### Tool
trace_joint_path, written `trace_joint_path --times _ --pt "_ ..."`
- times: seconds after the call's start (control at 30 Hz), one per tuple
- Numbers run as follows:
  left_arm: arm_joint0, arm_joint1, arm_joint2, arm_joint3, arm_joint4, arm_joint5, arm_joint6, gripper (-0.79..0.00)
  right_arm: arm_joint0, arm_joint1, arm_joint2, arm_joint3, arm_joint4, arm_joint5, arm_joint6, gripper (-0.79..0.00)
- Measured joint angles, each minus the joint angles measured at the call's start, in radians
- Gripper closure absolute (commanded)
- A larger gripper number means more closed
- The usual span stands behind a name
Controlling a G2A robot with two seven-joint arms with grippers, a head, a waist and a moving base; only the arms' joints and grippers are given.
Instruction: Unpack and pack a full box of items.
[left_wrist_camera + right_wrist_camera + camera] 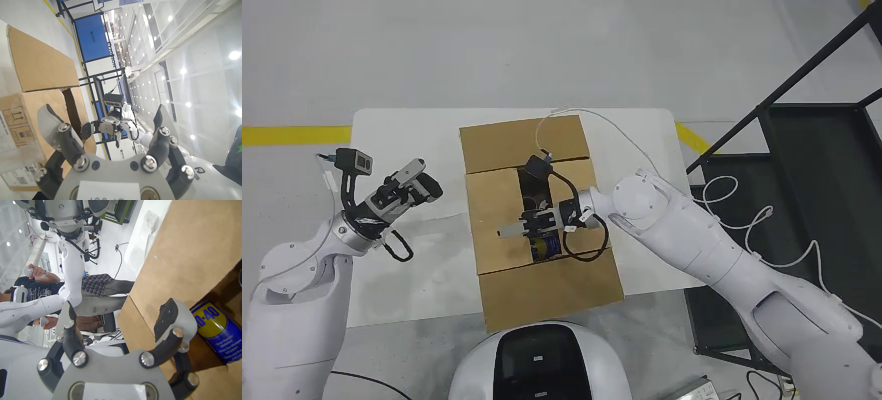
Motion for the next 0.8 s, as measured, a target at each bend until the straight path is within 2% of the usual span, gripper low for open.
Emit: trace_joint_path --times 0.5,0.8 --pt "0.001 0.0 0.001 -0.001 0.0 0.001 0.002 -0.785 -0.01 0.002 0.008 -0.001 -0.006 0.003 -0.013 -0.785" --pt "0.012 0.001 0.02 -0.016 0.007 0.016 0.031 -0.785 -0.082 0.024 0.058 -0.025 -0.044 0.095 0.019 -0.785"
